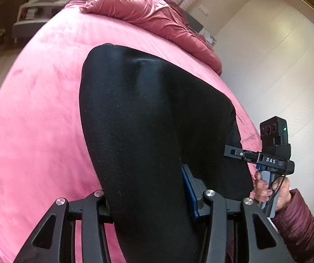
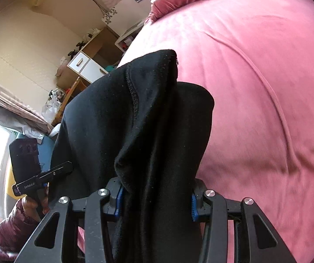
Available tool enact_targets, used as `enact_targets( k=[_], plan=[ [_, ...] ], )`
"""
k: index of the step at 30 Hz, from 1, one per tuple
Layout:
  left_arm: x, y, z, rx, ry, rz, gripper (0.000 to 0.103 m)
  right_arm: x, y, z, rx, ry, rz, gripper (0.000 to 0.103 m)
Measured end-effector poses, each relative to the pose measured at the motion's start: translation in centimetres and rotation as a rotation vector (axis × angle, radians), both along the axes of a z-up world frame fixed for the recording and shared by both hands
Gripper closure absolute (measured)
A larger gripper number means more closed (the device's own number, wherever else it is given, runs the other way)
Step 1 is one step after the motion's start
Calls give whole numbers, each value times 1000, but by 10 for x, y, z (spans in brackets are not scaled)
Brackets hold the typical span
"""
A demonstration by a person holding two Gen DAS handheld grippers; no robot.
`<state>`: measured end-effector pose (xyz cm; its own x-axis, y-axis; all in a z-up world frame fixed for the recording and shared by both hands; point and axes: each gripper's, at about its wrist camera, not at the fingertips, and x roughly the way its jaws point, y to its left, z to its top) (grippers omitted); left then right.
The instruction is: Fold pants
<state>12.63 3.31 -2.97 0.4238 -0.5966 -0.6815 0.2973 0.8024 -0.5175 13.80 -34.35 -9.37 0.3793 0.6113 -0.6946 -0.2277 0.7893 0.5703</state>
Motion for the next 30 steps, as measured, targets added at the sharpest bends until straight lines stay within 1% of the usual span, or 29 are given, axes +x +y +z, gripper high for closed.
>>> enact_targets(
  k=[9, 13, 17, 21, 26, 30],
  plan=[
    [55, 9, 5, 50, -34, 53, 55, 61, 25, 11, -38, -20, 8, 58],
    [81, 5, 5, 71, -45, 61, 55, 85, 33, 15, -54, -24, 10, 58],
    [92, 2, 2, 88, -50, 68, 55, 106, 39, 16, -70, -25, 12, 58],
    [113, -5, -1, 108, -56, 76, 55, 124, 43, 16, -84, -27, 14, 58],
    [134, -12, -5, 146, -71, 71, 55, 143, 45, 11, -95, -19, 16, 58],
    [142, -12, -15, 160, -57, 73, 55, 149, 42, -1, -92, 10, 12, 58]
  ],
)
